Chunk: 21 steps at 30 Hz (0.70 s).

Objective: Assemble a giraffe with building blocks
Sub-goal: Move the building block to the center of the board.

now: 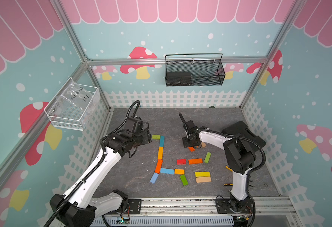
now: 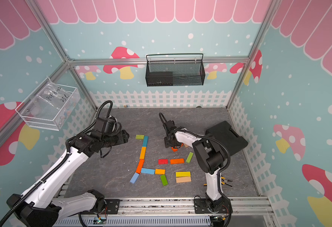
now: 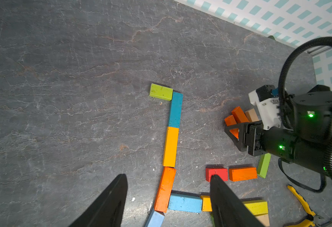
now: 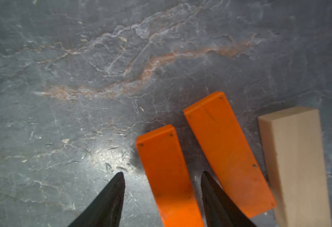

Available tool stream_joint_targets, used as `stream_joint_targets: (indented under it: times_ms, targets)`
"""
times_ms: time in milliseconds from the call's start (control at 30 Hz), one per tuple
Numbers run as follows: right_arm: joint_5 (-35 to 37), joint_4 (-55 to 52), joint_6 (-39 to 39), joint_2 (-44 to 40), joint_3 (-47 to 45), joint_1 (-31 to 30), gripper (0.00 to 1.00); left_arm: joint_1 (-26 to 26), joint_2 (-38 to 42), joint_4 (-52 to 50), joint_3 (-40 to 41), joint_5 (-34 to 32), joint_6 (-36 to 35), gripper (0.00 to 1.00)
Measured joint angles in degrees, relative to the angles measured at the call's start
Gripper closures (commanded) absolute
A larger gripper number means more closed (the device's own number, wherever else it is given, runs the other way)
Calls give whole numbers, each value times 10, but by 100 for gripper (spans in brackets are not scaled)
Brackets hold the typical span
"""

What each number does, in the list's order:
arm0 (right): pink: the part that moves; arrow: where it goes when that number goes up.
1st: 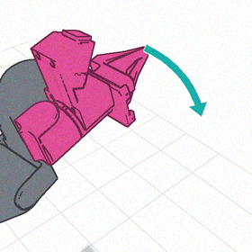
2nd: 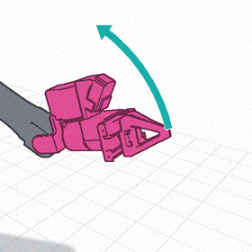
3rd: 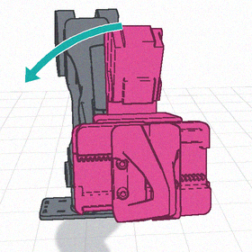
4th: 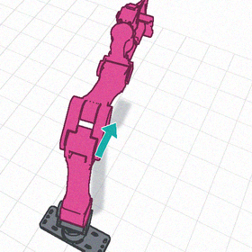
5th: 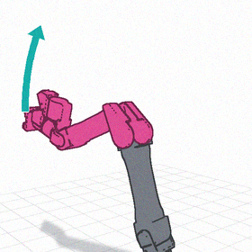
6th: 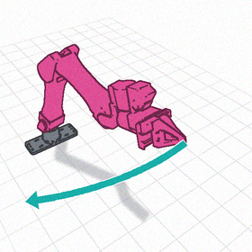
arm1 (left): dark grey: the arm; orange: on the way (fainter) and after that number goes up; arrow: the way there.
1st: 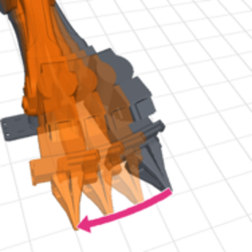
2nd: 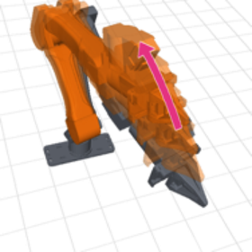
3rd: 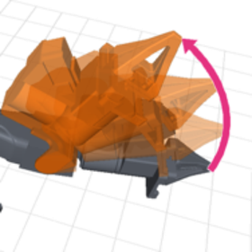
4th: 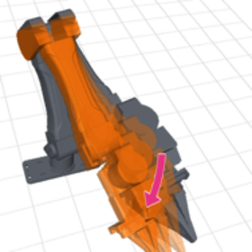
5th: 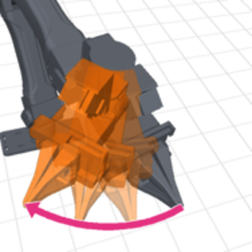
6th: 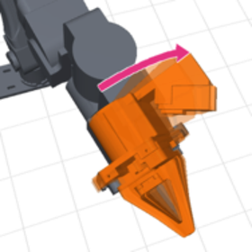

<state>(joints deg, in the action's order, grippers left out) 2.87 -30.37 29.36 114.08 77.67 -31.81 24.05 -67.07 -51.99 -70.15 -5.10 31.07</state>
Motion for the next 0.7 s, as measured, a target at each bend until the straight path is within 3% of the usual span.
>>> stream_joint_targets:
  times_ms: [100,333,700]
  targets:
    - [3,3,-5,9,6,3,40,0,0,0,0,0,0,31]
    - [24,6,-12,14,9,12,55,0,-3,0,0,2,0,31]
    - [74,30,-13,-38,-68,68,56,0,-6,0,0,2,0,31]
